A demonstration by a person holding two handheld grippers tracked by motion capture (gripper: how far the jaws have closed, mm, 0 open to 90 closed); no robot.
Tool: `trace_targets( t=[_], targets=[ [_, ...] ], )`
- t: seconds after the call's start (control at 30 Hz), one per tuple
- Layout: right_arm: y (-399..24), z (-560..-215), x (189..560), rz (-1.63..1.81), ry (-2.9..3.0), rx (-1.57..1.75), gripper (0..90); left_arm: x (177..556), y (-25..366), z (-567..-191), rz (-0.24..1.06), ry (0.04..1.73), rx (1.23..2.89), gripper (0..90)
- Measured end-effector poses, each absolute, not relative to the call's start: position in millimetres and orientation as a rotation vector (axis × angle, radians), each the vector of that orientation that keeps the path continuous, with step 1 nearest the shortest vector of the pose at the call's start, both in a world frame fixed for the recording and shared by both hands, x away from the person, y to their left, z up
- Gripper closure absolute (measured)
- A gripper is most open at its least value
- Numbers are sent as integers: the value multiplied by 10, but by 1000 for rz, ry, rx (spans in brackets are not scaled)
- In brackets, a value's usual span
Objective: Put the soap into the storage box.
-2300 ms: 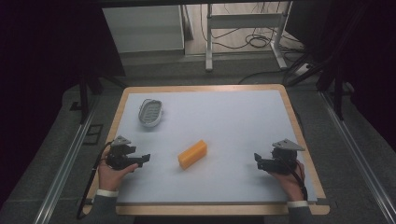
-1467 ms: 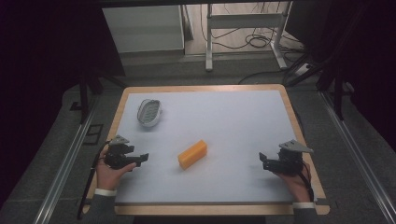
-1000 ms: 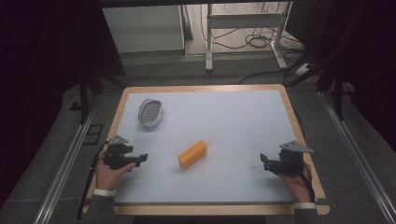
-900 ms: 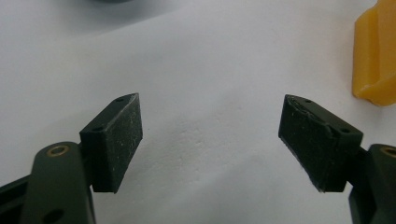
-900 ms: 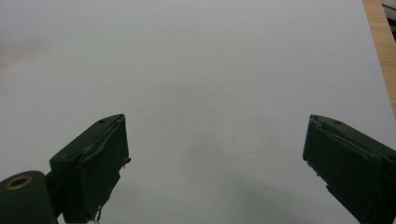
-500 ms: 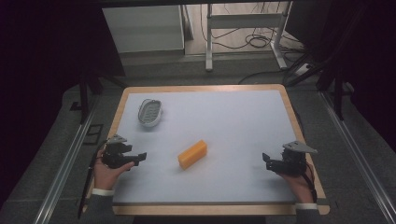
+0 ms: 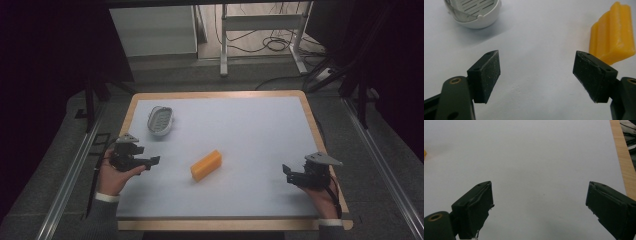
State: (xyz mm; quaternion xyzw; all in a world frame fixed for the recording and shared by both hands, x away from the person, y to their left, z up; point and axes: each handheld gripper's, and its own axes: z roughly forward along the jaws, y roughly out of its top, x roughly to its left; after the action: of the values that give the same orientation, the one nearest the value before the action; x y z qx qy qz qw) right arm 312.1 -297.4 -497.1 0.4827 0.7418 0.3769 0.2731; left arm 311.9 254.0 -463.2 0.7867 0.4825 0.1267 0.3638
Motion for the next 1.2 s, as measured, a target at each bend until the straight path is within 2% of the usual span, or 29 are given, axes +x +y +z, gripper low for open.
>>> trace_targets(
  t=[0.5, 1.2],
  targets=[
    [-3011, -4959, 3107, 1020, 1977, 1304, 75, 3168, 2191, -4384, 336, 1126, 2104, 224],
    [-3036, -4997, 3120, 1004, 1974, 1306, 75, 3285, 1668, -4373, 325, 1015, 2211, 228]
  ],
)
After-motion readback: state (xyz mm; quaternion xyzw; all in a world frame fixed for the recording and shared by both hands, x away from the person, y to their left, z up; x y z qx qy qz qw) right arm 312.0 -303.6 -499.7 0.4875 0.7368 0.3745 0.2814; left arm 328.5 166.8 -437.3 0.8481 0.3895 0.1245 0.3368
